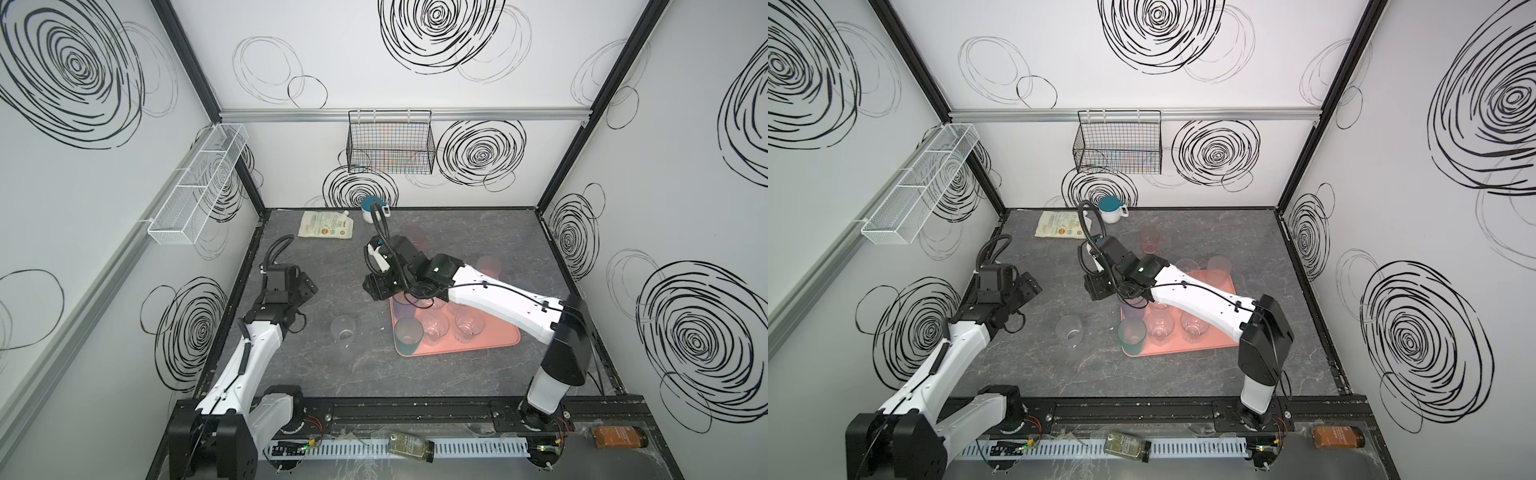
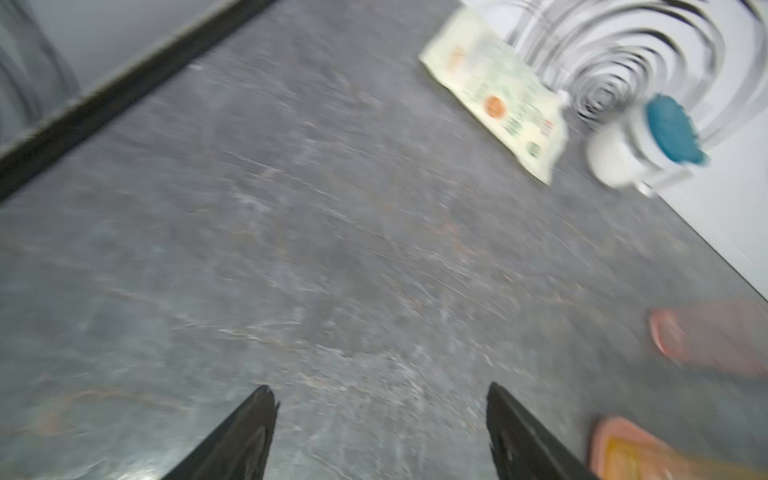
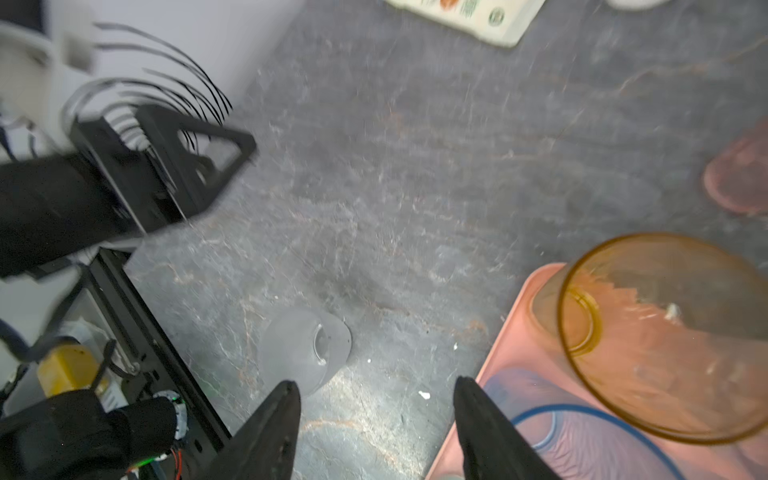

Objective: Place the glasses into the tray

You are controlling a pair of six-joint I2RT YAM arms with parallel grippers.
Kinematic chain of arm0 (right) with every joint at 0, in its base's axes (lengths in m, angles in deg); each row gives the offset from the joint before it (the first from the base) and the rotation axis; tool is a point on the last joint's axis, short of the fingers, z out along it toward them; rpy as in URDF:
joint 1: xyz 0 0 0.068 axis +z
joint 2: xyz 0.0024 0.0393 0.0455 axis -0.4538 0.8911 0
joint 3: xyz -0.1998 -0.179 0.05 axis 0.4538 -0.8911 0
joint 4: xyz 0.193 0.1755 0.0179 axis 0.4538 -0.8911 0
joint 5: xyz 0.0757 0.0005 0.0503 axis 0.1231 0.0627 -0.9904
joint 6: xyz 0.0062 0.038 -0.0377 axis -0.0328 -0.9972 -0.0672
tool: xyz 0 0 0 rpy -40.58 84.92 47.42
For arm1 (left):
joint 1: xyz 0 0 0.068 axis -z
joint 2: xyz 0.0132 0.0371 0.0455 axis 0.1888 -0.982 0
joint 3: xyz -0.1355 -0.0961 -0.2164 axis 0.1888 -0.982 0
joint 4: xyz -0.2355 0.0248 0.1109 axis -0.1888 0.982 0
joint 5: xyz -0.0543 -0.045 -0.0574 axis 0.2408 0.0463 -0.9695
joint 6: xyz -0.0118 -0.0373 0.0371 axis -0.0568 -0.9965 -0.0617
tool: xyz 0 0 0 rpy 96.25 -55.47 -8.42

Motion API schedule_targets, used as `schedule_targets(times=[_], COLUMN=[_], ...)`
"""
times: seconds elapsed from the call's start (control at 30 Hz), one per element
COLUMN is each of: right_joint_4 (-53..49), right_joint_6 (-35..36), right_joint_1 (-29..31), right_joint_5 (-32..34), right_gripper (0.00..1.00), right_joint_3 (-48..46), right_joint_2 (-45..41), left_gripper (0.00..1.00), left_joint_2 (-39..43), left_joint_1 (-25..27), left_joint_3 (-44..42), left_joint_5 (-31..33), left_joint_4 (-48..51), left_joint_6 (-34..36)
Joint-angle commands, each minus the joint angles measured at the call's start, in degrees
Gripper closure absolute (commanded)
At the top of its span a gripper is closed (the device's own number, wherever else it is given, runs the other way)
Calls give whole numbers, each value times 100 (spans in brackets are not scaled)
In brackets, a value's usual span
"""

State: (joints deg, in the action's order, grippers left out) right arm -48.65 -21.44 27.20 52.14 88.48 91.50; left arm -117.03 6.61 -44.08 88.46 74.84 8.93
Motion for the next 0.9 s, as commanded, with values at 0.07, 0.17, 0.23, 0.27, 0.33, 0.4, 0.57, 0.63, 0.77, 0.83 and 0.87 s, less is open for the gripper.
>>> schedule_targets(times=[0.07,0.17,0.23,0.27,0.33,0.4,0.57,0.63,0.77,0.83,0.87], right_joint_4=[-352,-513,-508,-483,-463,-616,-611,-611,-446,-489,-456], right_joint_6=[147,162,125,126,150,185,283,323,345,346,354], right_joint_1=[374,588,663,708,796,838,864,865,881,876,874], right_joint_5=[-104,81,49,31,95,215,532,622,813,793,763], right_gripper=[36,37,37,38,40,43,54,62,81,89,92], right_joint_3=[457,785,869,895,976,1147,1207,1273,1332,1491,1553], right_joint_2=[670,1072,1274,1378,1563,1795,2072,2133,2117,2068,1996], left_gripper=[17,17,18,18,18,18,19,19,19,20,20], left_joint_2=[-405,-413,-394,-388,-347,-343,-527,-470,-371,-319,-270], left_joint_1=[-252,-260,-276,-276,-276,-299,-313,-311,-311,-311,-311], left_joint_3=[504,210,61,24,-50,-137,-3,-103,-228,-236,-211], left_joint_5=[1052,759,705,717,770,739,607,606,647,628,629], left_joint_4=[301,18,-107,-143,-225,-338,-365,-480,-549,-497,-458], left_joint_6=[-694,-827,-835,-843,-843,-893,-853,-857,-783,-765,-748])
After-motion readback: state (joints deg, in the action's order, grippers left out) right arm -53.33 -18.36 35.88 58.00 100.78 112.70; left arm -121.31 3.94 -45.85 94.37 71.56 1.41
